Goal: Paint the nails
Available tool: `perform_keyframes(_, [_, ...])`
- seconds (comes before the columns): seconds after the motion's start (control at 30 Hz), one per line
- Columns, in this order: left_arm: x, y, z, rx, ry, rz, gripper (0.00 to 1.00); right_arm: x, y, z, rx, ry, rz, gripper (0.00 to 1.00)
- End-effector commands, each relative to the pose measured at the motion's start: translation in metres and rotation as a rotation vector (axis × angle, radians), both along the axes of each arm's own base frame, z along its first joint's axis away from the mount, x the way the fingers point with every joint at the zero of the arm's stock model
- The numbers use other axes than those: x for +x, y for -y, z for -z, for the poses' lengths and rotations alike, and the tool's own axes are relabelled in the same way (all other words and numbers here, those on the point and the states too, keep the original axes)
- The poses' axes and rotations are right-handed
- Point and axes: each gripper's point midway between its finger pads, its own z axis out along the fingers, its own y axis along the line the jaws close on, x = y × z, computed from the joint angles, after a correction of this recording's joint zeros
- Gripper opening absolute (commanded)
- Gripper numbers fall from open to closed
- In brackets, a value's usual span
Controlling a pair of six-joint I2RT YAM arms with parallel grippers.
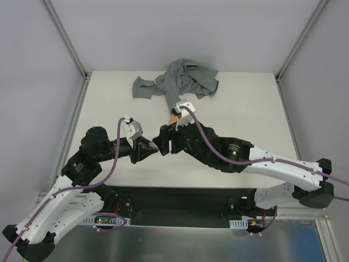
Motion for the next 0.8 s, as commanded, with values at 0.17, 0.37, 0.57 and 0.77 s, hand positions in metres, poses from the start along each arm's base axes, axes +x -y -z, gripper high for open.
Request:
perform_keyframes(0.17, [0.016, -0.001, -0.007, -0.002, 0.027, -0.07, 0.0, 0.014, -0.019, -0.016, -0.04, 0.094, 0.108, 0.67])
perform_keyframes(0.37, [0.016, -0.001, -0.014, -0.024, 0.006, -0.087, 0.0, 0.019, -0.03, -0.01, -0.059, 0.092, 0.123, 0.51])
perform_keyframes(0.57, [0.009, 0.001, -0.018, -0.04, -0.005, -0.053, 0.0, 0.017, -0.036, 0.006, -0.073, 0.07, 0.086, 0.27])
perform_keyframes(0.77, [-0.032, 0.014, -0.031, -0.076, 0.005, 0.208, 0.0, -0.038, -0.047, 0.005, -0.035, 0.129, -0.51, 0.0])
